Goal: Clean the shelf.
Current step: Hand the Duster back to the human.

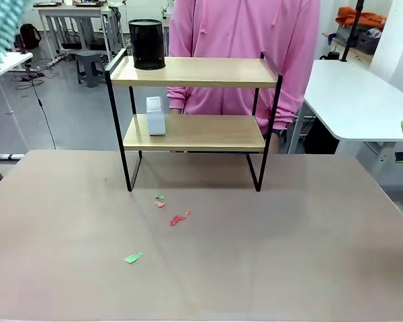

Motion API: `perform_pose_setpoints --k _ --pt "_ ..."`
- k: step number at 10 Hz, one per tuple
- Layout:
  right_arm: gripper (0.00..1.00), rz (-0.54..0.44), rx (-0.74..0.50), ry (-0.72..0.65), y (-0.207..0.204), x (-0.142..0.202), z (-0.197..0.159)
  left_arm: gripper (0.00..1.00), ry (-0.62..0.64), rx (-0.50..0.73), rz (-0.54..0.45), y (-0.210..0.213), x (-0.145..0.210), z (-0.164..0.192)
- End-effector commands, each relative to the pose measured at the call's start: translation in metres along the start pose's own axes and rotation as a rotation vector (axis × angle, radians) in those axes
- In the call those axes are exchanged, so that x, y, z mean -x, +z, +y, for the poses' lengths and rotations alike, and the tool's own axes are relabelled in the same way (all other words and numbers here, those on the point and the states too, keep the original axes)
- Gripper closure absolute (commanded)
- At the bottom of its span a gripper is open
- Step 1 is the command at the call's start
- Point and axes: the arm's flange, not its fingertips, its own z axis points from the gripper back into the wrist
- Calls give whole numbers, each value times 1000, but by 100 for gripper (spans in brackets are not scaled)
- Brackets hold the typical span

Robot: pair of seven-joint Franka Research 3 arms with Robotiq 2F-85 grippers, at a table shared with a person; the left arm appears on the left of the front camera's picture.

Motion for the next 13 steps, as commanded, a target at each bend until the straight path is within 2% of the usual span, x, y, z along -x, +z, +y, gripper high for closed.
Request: perform_pose_setpoints --k 1,3,5,6,7,8,9,13 --pt "0 15 6 22 4 -2 0 100 215 -188 -189 25 49 -6" --pt "0 15 6 22 4 -2 0 100 369 -379 -211 30 48 21" --pt "0 15 6 22 4 -2 0 100 556 -512 100 15 60 56" --pt "0 15 6 22 4 -2 0 100 597 -525 178 9 65 68" --pt "0 15 6 22 4 -2 0 100 596 -529 164 5 67 75" --pt "0 15 6 22 4 -2 0 100 572 -468 141 -1 64 77" --pt "0 15 6 22 4 -2 0 100 594 -536 139 -4 52 92" --pt "0 15 6 22 4 -2 0 100 594 -536 139 -4 52 92"
